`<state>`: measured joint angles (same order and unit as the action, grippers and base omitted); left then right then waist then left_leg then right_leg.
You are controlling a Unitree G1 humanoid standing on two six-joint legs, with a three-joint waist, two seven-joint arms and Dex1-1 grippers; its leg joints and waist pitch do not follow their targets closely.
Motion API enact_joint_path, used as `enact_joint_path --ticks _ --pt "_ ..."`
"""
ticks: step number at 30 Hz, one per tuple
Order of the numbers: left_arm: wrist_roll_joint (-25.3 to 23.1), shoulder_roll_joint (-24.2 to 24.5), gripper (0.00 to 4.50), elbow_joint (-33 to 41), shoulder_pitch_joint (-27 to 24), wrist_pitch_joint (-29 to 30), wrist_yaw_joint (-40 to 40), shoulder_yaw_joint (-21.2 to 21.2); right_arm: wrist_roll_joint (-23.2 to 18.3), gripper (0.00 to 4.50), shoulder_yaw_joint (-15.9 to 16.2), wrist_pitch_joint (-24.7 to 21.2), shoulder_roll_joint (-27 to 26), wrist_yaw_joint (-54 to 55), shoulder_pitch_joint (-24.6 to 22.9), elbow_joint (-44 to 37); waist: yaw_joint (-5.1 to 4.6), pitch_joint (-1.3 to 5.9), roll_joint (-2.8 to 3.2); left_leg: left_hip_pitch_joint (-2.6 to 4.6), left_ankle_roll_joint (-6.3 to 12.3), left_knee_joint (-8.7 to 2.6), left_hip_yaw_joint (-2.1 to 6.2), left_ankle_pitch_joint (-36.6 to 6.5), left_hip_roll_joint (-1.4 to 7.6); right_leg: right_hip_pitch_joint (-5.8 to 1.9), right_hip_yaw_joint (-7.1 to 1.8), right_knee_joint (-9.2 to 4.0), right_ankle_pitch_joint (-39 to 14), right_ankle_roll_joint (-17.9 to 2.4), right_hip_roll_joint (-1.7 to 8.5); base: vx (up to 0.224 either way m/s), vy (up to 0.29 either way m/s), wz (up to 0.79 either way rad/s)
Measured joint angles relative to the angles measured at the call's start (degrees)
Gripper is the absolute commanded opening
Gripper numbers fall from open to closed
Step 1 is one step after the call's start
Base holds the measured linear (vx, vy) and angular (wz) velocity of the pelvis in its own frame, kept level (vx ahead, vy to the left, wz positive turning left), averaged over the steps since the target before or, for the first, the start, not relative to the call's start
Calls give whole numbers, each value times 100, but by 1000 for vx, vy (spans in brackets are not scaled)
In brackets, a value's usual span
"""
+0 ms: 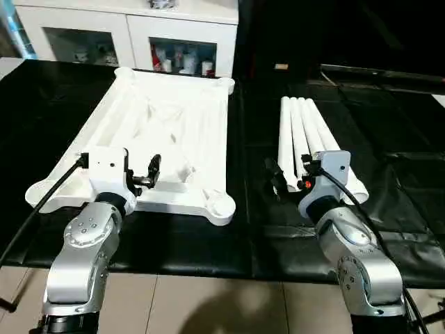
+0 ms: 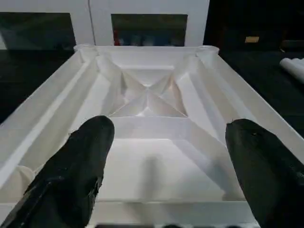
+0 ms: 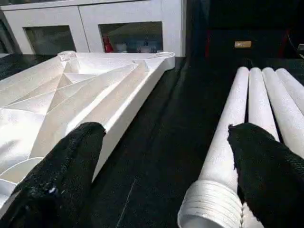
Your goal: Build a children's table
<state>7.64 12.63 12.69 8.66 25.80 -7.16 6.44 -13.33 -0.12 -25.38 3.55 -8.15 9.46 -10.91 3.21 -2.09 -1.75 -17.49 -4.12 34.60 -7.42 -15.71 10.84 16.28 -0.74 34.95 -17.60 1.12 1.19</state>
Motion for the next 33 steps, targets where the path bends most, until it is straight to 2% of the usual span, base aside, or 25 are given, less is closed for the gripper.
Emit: enact_joint_path --ticks 6,7,8,9,10,11,12,13,14,15,16,17,18,19,20,21,22,23,24,25,26,27,28,29,33 --pt "0 1 421 11 -33 9 0 1 -50 450 -8 -26 -15 -5 5 2 21 0 0 47 -35 -7 31 -14 -6 -106 12 -17 -42 -34 -2 0 0 0" --pt "-1 3 421 13 -59 13 1 24 -66 450 3 -66 -38 -17 16 6 40 -3 14 154 -123 -43 -50 -20 29 -86 -53 12 -56 -51 -10 56 -24 -11" --pt "-2 24 421 22 -140 19 3 74 -77 450 57 -90 -90 -51 51 4 45 -9 -15 305 -181 -95 -174 -60 53 1 -29 139 -116 -158 41 85 -55 -49" --pt "-4 43 421 22 -156 24 7 125 -80 450 84 -90 -96 -67 79 2 40 -13 -29 362 -195 -95 -244 -83 53 34 -4 239 -146 -208 83 85 -55 -49" --pt "-4 61 421 24 -140 25 8 172 -69 450 96 -87 -90 -69 103 -3 14 -17 -74 456 -204 -97 -399 -111 68 70 0 352 -226 -213 135 33 -50 -66" --pt "-2 31 421 41 -104 25 7 157 -55 450 59 -84 -35 -59 100 -7 46 4 -102 473 -276 -69 -483 -157 93 -9 -117 346 -237 -152 35 80 -41 -52" --pt "1 -20 421 50 -74 30 -2 69 -44 450 27 -69 4 -47 50 -15 67 1 -76 403 -228 37 -326 -208 83 -33 -200 303 -223 -135 -71 80 -41 -52" --pt "26 -96 421 66 -22 30 -19 -94 -18 450 -90 -59 90 -26 -18 -1 98 12 -12 216 -156 312 -152 -243 11 -71 -210 247 -207 -139 -126 105 -7 -21" --pt "46 -121 421 99 -24 30 -22 -161 2 450 -174 -59 105 9 -53 33 145 21 31 -60 -91 525 26 -233 -126 -128 -225 176 -161 -114 -179 52 35 -3" --pt "46 -95 421 113 -20 30 -19 -151 0 450 -170 -56 87 12 -39 29 175 40 96 -241 -33 416 84 -189 -180 -154 -182 148 -140 -92 -245 52 35 -3" --pt "46 -28 421 121 -30 30 -17 -103 -2 450 -155 -51 26 12 -27 29 164 51 185 -338 163 386 182 47 -186 -151 -56 173 -162 -97 -299 -17 66 -17" --pt "39 51 421 115 -88 34 -3 37 -12 450 -26 -55 -136 7 -14 30 75 60 165 -303 202 392 226 -3 -190 -80 187 298 -187 -124 -178 0 0 0" --pt "34 74 421 104 -110 39 4 145 -54 450 124 -59 -183 -15 16 17 -11 81 97 -284 232 368 232 -13 -220 83 310 591 -182 -157 -90 0 0 0" --pt "34 91 421 99 -114 45 4 174 -64 450 172 -60 -189 -25 23 -2 -62 79 100 -254 250 372 235 -24 -223 229 366 824 -184 -153 -9 92 -30 6" --pt "35 88 421 128 -108 46 3 166 -68 450 160 -59 -158 -35 21 -14 -128 92 72 -219 268 368 211 -37 -241 420 377 880 -142 -84 132 0 0 0" --pt "35 65 421 162 -108 46 2 161 -68 450 145 -59 -136 -44 21 -17 -160 103 7 -189 267 357 180 -39 -275 559 369 779 -84 -44 247 0 0 0" --pt "36 52 421 190 -107 46 0 148 -65 450 129 -59 -127 -51 18 -18 -176 84 -100 -147 247 342 115 -52 -338 572 301 453 2 -79 356 27 -59 1" --pt "33 -3 421 194 -119 52 2 122 -58 450 85 -53 -73 -52 -16 -15 -154 79 -196 -139 235 378 84 -75 -339 506 269 397 261 21 396 -7 -97 5" --pt "36 -55 421 187 -135 65 -5 -1 -52 450 37 -56 -44 -49 -55 -3 -108 64 -176 -112 361 368 85 -98 -304 454 281 333 266 3 364 -7 -97 5" --pt "35 -80 421 191 -139 70 -7 -85 -47 450 -29 -56 10 -43 -54 6 -73 57 -120 -127 426 370 97 -133 -289 433 291 285 278 -15 342 -2 -81 5" --pt "28 -74 421 198 -131 70 -3 -105 -40 450 -95 -56 25 -35 -53 8 -57 67 -60 -159 384 347 108 -98 -277 409 299 262 288 -32 292 33 -52 0" --pt "3 -50 421 222 -129 70 1 -101 -35 450 -94 -56 14 -31 -53 10 -28 76 -39 -156 293 326 111 -24 -256 402 308 259 303 -62 270 33 -52 0" --pt "-13 -6 421 250 -128 69 5 -88 -27 450 -72 -55 -4 -33 -38 9 -25 81 -35 -153 125 286 110 13 -234 407 315 243 313 -73 248 0 0 0" --pt "-36 27 421 257 -129 68 11 -53 -20 450 -47 -54 -47 -32 -24 9 -37 83 -53 -172 78 261 108 39 -228 441 301 213 340 -83 237 53 -13 -2" --pt "-61 48 421 253 -130 68 -5 -61 24 450 49 -57 -79 63 29 53 2 85 -64 -276 40 305 126 64 -225 546 288 204 417 -54 233 13 -3 0"
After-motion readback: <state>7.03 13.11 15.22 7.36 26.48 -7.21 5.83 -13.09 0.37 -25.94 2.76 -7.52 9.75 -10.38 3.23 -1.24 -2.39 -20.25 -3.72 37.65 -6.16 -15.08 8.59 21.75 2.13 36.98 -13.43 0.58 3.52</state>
